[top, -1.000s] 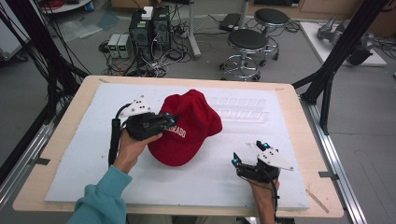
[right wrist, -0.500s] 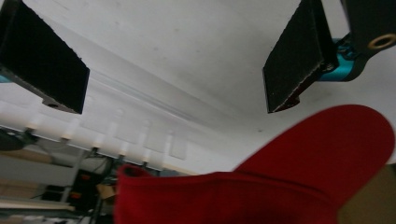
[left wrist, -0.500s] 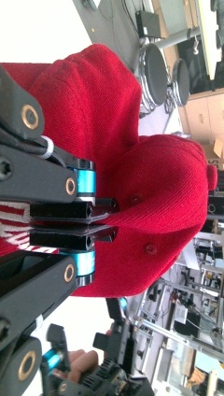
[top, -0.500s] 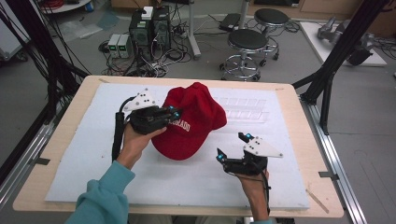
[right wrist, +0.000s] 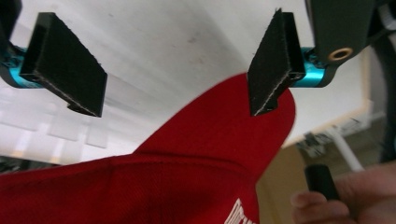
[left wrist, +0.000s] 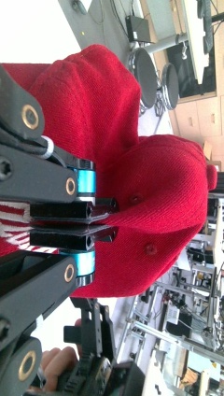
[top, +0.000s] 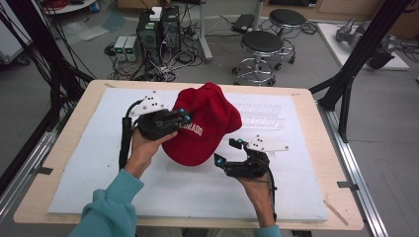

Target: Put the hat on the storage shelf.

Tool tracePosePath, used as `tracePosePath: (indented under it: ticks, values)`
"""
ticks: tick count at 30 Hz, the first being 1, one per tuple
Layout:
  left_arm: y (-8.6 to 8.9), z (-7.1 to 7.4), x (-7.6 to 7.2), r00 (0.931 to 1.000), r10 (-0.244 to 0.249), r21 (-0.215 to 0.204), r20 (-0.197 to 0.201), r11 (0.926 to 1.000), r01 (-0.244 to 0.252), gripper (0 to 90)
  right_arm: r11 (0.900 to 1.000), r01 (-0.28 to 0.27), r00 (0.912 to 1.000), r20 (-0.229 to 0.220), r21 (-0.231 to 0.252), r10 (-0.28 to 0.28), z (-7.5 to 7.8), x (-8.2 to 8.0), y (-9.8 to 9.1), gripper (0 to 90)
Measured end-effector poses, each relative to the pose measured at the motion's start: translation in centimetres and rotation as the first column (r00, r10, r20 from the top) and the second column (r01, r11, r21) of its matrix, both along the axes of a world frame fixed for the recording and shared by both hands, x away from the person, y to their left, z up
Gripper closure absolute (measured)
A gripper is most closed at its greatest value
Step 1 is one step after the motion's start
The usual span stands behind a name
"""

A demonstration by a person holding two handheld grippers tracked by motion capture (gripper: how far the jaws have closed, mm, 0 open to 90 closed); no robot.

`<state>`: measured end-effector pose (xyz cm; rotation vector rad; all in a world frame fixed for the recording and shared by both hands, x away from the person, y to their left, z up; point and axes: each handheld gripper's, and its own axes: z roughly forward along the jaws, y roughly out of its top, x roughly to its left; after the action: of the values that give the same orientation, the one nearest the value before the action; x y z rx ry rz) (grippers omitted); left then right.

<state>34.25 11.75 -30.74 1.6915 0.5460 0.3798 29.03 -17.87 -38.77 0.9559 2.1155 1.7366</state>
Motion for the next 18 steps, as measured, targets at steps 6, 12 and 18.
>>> tracePosePath:
  ticks: [6, 12, 18]
  values:
    - [0.2, 0.0, 0.0, 1.0000, 0.003, -0.004, 0.008, 1.0000, -0.002, 86.8, 0.9976, -0.053, 0.9983, -0.023, 0.045, 0.054, 0.0, 0.8, 0.9, 29.7]
    - [0.2, 0.1, 0.0, 0.9999, 0.003, -0.015, 0.014, 0.9999, -0.003, 86.8, 0.9949, -0.081, 0.9962, -0.026, 0.061, 0.083, 0.2, 1.0, 1.5, 34.0]
    - [0.3, 0.1, 0.0, 0.9998, 0.007, -0.021, 0.019, 0.9998, -0.007, 86.9, 0.9926, -0.091, 0.9956, -0.019, 0.081, 0.092, 0.2, 1.1, 1.5, 43.5]
